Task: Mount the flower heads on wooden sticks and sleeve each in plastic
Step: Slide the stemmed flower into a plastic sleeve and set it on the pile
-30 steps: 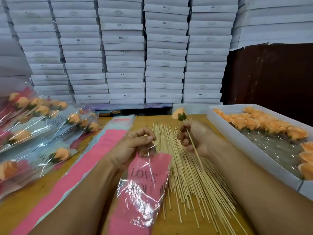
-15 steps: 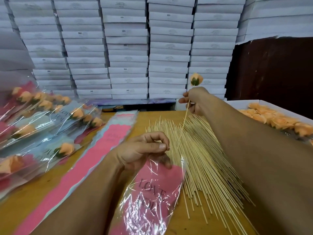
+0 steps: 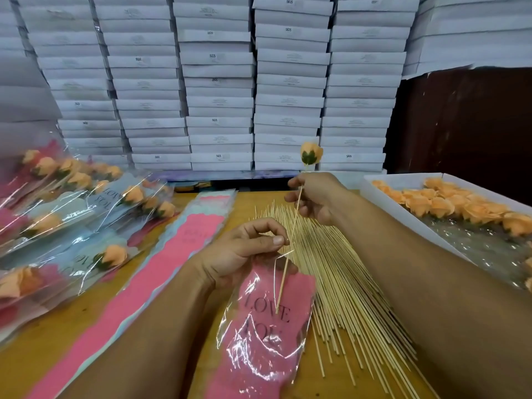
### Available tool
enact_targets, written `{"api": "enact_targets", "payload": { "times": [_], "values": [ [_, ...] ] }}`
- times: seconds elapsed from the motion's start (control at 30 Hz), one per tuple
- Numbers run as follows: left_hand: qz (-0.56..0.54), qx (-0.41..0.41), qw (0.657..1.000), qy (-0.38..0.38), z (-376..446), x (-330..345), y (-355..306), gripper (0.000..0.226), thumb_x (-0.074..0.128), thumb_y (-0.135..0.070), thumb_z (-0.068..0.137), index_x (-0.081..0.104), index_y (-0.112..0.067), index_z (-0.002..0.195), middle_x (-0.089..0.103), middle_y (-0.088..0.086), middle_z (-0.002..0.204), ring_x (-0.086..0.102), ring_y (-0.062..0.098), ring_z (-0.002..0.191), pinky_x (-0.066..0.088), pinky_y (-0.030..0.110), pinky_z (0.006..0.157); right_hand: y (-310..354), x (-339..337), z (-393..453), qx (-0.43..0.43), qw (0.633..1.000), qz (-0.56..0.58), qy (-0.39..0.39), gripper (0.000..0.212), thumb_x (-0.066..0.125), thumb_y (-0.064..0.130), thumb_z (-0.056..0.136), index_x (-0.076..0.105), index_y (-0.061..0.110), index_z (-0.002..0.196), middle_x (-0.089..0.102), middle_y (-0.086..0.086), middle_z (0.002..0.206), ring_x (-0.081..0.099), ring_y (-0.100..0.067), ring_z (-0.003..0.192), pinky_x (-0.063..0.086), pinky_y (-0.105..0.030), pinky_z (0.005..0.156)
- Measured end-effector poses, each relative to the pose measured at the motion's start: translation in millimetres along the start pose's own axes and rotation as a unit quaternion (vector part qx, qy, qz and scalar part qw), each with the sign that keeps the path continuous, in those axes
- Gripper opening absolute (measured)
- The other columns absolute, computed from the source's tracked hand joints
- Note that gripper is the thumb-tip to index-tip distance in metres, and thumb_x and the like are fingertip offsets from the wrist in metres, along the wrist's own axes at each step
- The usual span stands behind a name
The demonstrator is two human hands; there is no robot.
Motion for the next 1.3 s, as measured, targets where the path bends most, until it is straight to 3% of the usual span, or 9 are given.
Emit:
{"api": "enact_targets", "payload": {
  "times": [0.3, 0.57, 0.7, 0.83, 0.97, 1.07, 1.17, 1.23, 1.3],
  "values": [
    [0.014, 0.049, 0.996, -0.074, 2.8, -12.2, -5.6, 0.009, 0.065, -0.009, 0.083, 0.071, -0.015, 0.08, 0.057, 0.012, 0.079, 0.061, 0.034, 0.079, 0.061, 0.043, 0.071, -16.6, 8.4, -45.4, -0.02, 0.994, -0.038, 0.096, 0.025, 0.051, 0.028, 0.103, 0.07, 0.011, 0.102, 0.073, -0.004, 0.066, 0.058, -0.015, 0.055, 0.044, -0.024, 0.045],
    [0.008, 0.073, 0.993, -0.092, 3.7, -19.0, -7.6, 0.003, 0.069, -0.009, 0.083, 0.07, -0.011, 0.084, 0.071, 0.012, 0.089, 0.068, 0.027, 0.072, 0.059, 0.037, 0.072, -32.7, 8.3, -59.8, -0.066, 0.984, -0.109, 0.122, 0.032, 0.047, 0.035, 0.103, 0.078, 0.029, 0.107, 0.076, 0.0, 0.112, 0.062, -0.024, 0.113, 0.047, -0.039, 0.086],
    [0.025, 0.081, 0.989, -0.121, 2.4, -20.2, -8.4, 0.009, 0.069, -0.008, 0.081, 0.075, -0.015, 0.079, 0.069, 0.006, 0.073, 0.063, 0.012, 0.063, 0.054, 0.023, 0.062, -35.1, 14.0, -69.2, -0.075, 0.978, -0.087, 0.175, 0.033, 0.046, 0.033, 0.105, 0.075, 0.028, 0.118, 0.074, -0.003, 0.118, 0.063, -0.03, 0.12, 0.048, -0.052, 0.106],
    [0.028, 0.077, 0.988, -0.133, 3.4, -22.8, -6.4, 0.004, 0.073, -0.007, 0.081, 0.074, -0.01, 0.084, 0.066, 0.012, 0.078, 0.061, 0.014, 0.063, 0.053, 0.024, 0.061, -38.5, 17.8, -74.4, -0.093, 0.968, -0.107, 0.206, 0.037, 0.043, 0.041, 0.106, 0.076, 0.027, 0.117, 0.074, 0.0, 0.112, 0.063, -0.024, 0.119, 0.049, -0.048, 0.103],
    [0.0, 0.064, 0.992, -0.112, 4.9, -20.4, -5.2, 0.011, 0.071, -0.011, 0.08, 0.074, -0.007, 0.09, 0.073, 0.015, 0.093, 0.066, 0.016, 0.071, 0.055, 0.025, 0.067, -33.3, 20.5, -77.6, -0.161, 0.944, -0.199, 0.209, 0.056, 0.026, 0.063, 0.101, 0.068, 0.034, 0.123, 0.071, 0.022, 0.103, 0.064, 0.011, 0.102, 0.048, -0.027, 0.095],
    [-0.007, 0.067, 0.992, -0.109, 5.3, -17.5, -6.3, 0.014, 0.075, -0.015, 0.076, 0.074, -0.008, 0.088, 0.073, 0.019, 0.105, 0.067, 0.02, 0.08, 0.056, 0.027, 0.07, -24.7, 19.6, -78.2, -0.228, 0.929, -0.223, 0.185, 0.065, 0.023, 0.068, 0.095, 0.073, 0.03, 0.111, 0.075, 0.014, 0.105, 0.066, -0.001, 0.105, 0.052, -0.039, 0.097],
    [-0.011, 0.063, 0.99, -0.127, 5.5, -19.9, -6.8, 0.007, 0.073, -0.013, 0.077, 0.073, -0.01, 0.084, 0.068, 0.025, 0.108, 0.067, 0.021, 0.081, 0.056, 0.028, 0.069, -18.0, 5.2, -71.1, -0.269, 0.934, -0.211, 0.101, 0.051, 0.029, 0.056, 0.105, 0.07, 0.033, 0.086, 0.073, 0.024, 0.08, 0.067, 0.008, 0.079, 0.049, -0.028, 0.074],
    [-0.003, 0.062, 0.989, -0.132, 5.2, -20.6, -7.6, 0.006, 0.071, -0.012, 0.078, 0.073, -0.011, 0.083, 0.068, 0.024, 0.101, 0.067, 0.02, 0.077, 0.057, 0.028, 0.07, -19.5, -4.5, -62.7, -0.238, 0.956, -0.16, 0.059, 0.045, 0.037, 0.05, 0.107, 0.072, 0.026, 0.092, 0.077, 0.01, 0.083, 0.071, -0.004, 0.078, 0.051, -0.028, 0.067],
    [-0.011, 0.057, 0.991, -0.123, 4.9, -18.0, -5.7, 0.008, 0.074, -0.014, 0.076, 0.073, -0.01, 0.083, 0.067, 0.022, 0.093, 0.066, 0.02, 0.074, 0.057, 0.028, 0.068, -24.3, -11.3, -55.6, -0.178, 0.981, -0.055, 0.046, 0.045, 0.042, 0.05, 0.105, 0.066, 0.014, 0.12, 0.075, -0.006, 0.101, 0.074, -0.024, 0.087, 0.059, -0.036, 0.067]
  ]
}}
Point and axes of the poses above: each hand's wrist, its own z-axis towards the middle knuckle, its own x-axis out of the palm, y = z × x, the point moved 8 cm from there along z, towards the middle knuckle
